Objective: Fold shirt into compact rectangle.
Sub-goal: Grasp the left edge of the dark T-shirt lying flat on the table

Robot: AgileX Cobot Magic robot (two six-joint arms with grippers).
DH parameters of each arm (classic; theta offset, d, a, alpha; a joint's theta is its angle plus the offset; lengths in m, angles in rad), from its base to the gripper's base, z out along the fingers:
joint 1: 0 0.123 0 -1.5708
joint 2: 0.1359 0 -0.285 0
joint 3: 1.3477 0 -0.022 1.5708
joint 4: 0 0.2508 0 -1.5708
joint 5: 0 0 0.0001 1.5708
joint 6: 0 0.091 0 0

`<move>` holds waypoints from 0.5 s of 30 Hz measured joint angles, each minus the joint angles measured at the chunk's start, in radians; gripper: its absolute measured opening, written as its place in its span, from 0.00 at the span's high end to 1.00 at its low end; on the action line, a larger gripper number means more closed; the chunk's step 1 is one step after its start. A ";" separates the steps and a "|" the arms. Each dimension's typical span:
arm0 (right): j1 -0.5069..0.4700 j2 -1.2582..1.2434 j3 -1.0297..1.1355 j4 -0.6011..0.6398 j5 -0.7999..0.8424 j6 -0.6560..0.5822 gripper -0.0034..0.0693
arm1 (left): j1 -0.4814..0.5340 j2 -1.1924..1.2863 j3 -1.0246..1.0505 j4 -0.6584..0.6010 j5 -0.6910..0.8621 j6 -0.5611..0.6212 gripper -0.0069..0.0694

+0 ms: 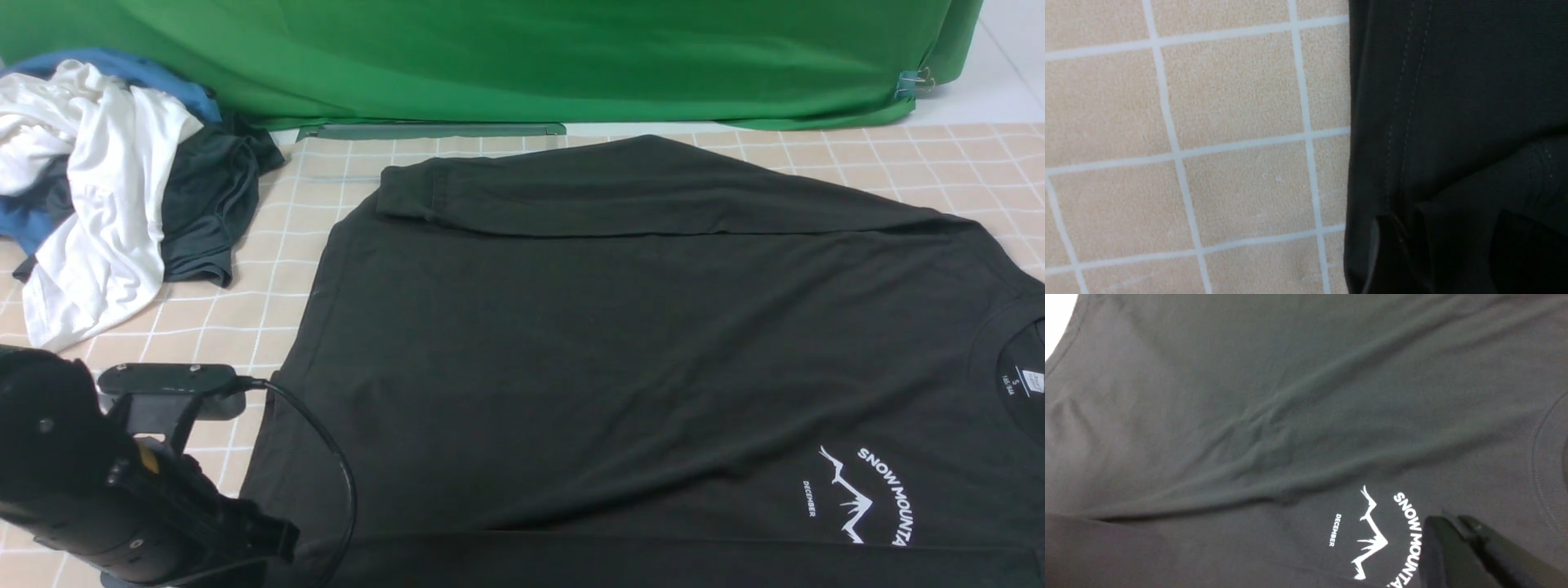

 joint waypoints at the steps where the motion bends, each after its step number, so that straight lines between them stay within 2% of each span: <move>1: 0.000 0.000 -0.001 0.001 0.000 -0.003 0.90 | 0.000 0.011 0.000 0.001 -0.009 0.000 0.41; 5: 0.000 0.000 -0.001 0.001 0.000 -0.008 0.90 | 0.000 0.031 0.000 0.000 -0.031 0.006 0.31; 8: 0.000 0.000 -0.001 0.001 0.000 -0.008 0.90 | 0.000 0.038 0.000 -0.010 -0.033 0.027 0.32; 10: 0.000 0.000 -0.001 0.002 0.000 -0.008 0.89 | -0.001 0.045 0.000 -0.021 -0.033 0.036 0.36; 13: 0.000 0.000 -0.001 0.002 0.000 -0.008 0.88 | -0.001 0.067 0.000 -0.033 -0.033 0.043 0.48; 15: 0.000 0.000 -0.001 0.002 0.000 -0.008 0.88 | -0.001 0.078 0.000 -0.038 -0.033 0.062 0.61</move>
